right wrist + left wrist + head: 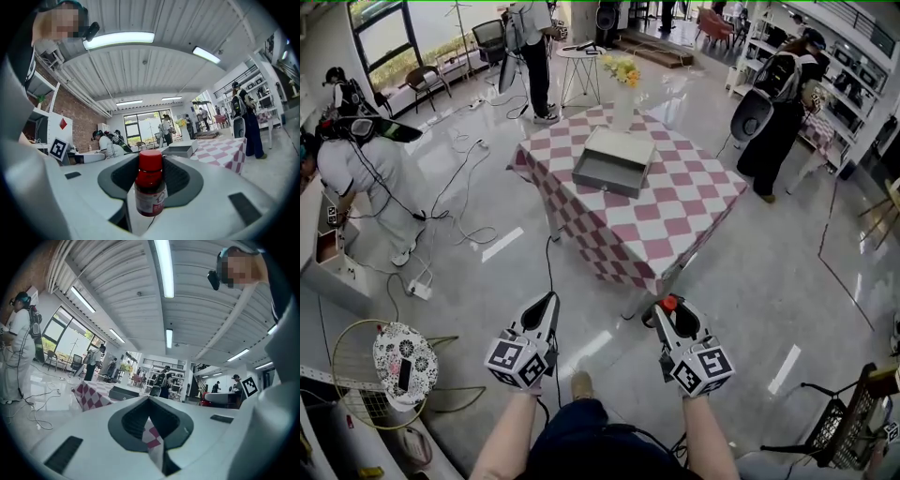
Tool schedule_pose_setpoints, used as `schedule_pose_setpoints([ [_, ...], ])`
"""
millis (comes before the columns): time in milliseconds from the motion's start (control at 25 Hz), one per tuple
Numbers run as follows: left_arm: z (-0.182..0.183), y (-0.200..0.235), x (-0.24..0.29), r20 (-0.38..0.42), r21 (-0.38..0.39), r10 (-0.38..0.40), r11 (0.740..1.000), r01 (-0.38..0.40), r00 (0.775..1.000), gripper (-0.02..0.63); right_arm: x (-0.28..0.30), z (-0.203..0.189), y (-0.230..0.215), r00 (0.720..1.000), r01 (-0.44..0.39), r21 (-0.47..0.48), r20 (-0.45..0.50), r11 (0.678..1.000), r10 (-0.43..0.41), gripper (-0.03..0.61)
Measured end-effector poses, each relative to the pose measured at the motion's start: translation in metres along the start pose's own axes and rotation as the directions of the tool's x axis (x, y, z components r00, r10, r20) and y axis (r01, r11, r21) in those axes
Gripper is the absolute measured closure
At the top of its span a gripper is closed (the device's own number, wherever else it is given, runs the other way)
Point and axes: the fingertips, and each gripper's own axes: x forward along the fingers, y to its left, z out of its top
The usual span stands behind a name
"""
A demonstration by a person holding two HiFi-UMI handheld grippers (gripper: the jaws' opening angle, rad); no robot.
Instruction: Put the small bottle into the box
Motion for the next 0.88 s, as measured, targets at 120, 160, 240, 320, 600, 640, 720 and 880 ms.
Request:
schedule_pose_setpoints([
  [120, 0.003, 0.021, 0.015, -0.008, -0.008, -0.006, 1.000, 0.006, 1.000, 0.612, 0.027, -0.001, -0.001, 1.000, 0.003, 0.003, -0.011, 1.000, -0.003, 0.422],
  [160, 0.005, 0.029, 0.019, -0.010, -0.010, -0.008, 1.000, 0.008, 1.000, 0.612, 0.036, -0.001, -0.001, 1.000, 0.005, 0.003, -0.015, 1.000, -0.005, 0.422],
  [240, 0.010, 0.046, 0.028, -0.010, -0.010, -0.011, 1.000, 0.010, 1.000, 0.612, 0.054, 0.000, -0.001, 1.000, 0.007, 0.002, -0.019, 1.000, -0.007, 0.422],
  [320, 0.015, 0.062, 0.037, -0.007, -0.008, -0.015, 1.000, 0.015, 1.000, 0.612, 0.072, 0.001, 0.000, 1.000, 0.010, -0.002, -0.021, 1.000, -0.010, 0.422],
  [600, 0.028, 0.109, 0.064, 0.001, 0.002, -0.035, 0.999, 0.035, 0.999, 0.612, 0.129, 0.003, -0.002, 1.000, 0.025, -0.001, -0.004, 1.000, -0.025, 0.422],
  [640, 0.028, 0.114, 0.066, 0.001, -0.001, -0.036, 0.999, 0.036, 0.999, 0.612, 0.135, 0.003, -0.001, 1.000, 0.026, 0.001, -0.002, 1.000, -0.026, 0.422],
  [720, 0.029, 0.125, 0.070, 0.002, -0.005, -0.035, 0.999, 0.035, 0.999, 0.612, 0.147, 0.003, 0.000, 1.000, 0.027, 0.002, 0.001, 1.000, -0.027, 0.422],
  [880, 0.032, 0.139, 0.077, 0.009, -0.005, -0.035, 0.999, 0.035, 0.999, 0.612, 0.164, 0.004, 0.003, 1.000, 0.019, -0.007, -0.006, 1.000, -0.019, 0.422],
])
